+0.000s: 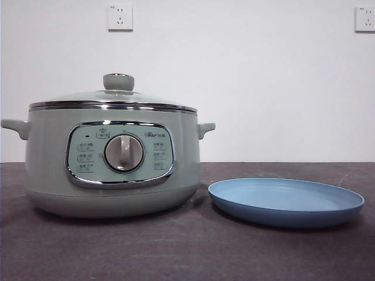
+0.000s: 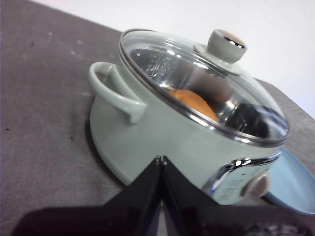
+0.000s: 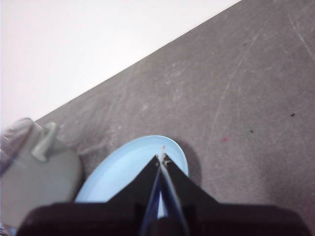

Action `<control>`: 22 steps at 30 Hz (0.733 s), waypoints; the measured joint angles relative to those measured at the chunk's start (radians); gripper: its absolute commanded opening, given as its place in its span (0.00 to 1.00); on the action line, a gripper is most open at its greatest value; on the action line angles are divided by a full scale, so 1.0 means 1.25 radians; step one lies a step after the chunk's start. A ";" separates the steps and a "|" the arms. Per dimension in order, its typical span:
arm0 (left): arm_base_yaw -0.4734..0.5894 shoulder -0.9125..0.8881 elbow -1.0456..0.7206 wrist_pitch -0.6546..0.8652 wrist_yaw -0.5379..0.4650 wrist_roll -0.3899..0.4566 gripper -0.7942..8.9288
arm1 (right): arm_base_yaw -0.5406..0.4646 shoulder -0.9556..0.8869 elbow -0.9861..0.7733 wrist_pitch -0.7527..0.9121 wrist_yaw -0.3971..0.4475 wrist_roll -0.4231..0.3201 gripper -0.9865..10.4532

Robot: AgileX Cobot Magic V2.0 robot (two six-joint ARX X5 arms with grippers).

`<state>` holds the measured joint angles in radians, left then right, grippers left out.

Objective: Take the potato out from the steamer,put the potato on the plate,close the lid

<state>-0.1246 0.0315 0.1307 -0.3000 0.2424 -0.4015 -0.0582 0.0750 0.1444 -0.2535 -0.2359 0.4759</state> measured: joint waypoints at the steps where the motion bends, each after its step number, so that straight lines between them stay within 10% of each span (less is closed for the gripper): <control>1: 0.000 0.009 0.025 -0.023 0.000 -0.003 0.08 | 0.000 0.020 0.028 -0.014 0.000 0.002 0.08; 12: 0.000 0.259 0.324 -0.103 0.000 0.085 0.08 | 0.000 0.320 0.390 -0.105 -0.031 -0.102 0.08; 22: 0.000 0.617 0.733 -0.310 0.054 0.293 0.08 | 0.000 0.635 0.831 -0.236 -0.315 -0.239 0.08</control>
<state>-0.1246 0.8028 1.0470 -0.6876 0.3099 -0.0349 -0.0582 0.8692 1.1835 -0.5480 -0.6292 0.1772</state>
